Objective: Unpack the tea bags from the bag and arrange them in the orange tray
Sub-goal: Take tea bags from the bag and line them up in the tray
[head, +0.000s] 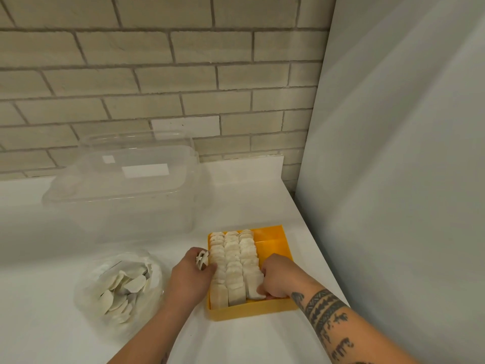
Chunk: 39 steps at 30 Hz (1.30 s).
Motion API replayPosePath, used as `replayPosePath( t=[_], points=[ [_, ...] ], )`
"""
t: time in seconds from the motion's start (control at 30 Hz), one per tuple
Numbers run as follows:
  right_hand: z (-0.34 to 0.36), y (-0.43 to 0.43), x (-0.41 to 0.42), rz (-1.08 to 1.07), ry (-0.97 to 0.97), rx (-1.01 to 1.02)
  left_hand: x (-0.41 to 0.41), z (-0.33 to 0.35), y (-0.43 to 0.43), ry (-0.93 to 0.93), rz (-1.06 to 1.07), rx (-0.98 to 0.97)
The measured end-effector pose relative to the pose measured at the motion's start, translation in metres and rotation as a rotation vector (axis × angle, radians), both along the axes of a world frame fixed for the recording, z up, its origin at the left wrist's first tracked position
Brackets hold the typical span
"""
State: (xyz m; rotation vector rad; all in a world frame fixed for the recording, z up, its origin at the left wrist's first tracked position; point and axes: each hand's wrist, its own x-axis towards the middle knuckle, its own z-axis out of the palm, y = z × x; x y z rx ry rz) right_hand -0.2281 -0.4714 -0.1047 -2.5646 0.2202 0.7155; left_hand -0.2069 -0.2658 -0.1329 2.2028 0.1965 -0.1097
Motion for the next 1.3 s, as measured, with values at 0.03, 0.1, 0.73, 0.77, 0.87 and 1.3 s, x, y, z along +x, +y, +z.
replayPosePath(
  t=[0.03,0.1,0.73,0.77,0.87,1.3],
  points=[
    [-0.003,0.002,0.000,0.007,0.003,-0.034,0.000,-0.001,0.000,0.001,-0.001,0.018],
    [-0.012,0.003,0.000,-0.015,0.001,-0.057,0.001,-0.003,0.000,-0.003,-0.006,0.040],
    [0.003,0.000,-0.008,-0.103,-0.258,-0.047,0.003,0.005,0.005,-0.070,0.027,-0.181],
    [0.013,-0.004,-0.007,-0.137,-0.302,-0.022,0.002,0.013,0.004,-0.095,0.032,-0.238],
    [0.041,-0.015,-0.001,-0.221,-0.396,0.128,0.000,0.039,-0.003,-0.073,0.001,-0.466],
    [0.063,0.018,0.000,-0.238,-0.607,0.577,0.006,0.078,-0.043,0.190,-0.121,-0.919]
  ],
)
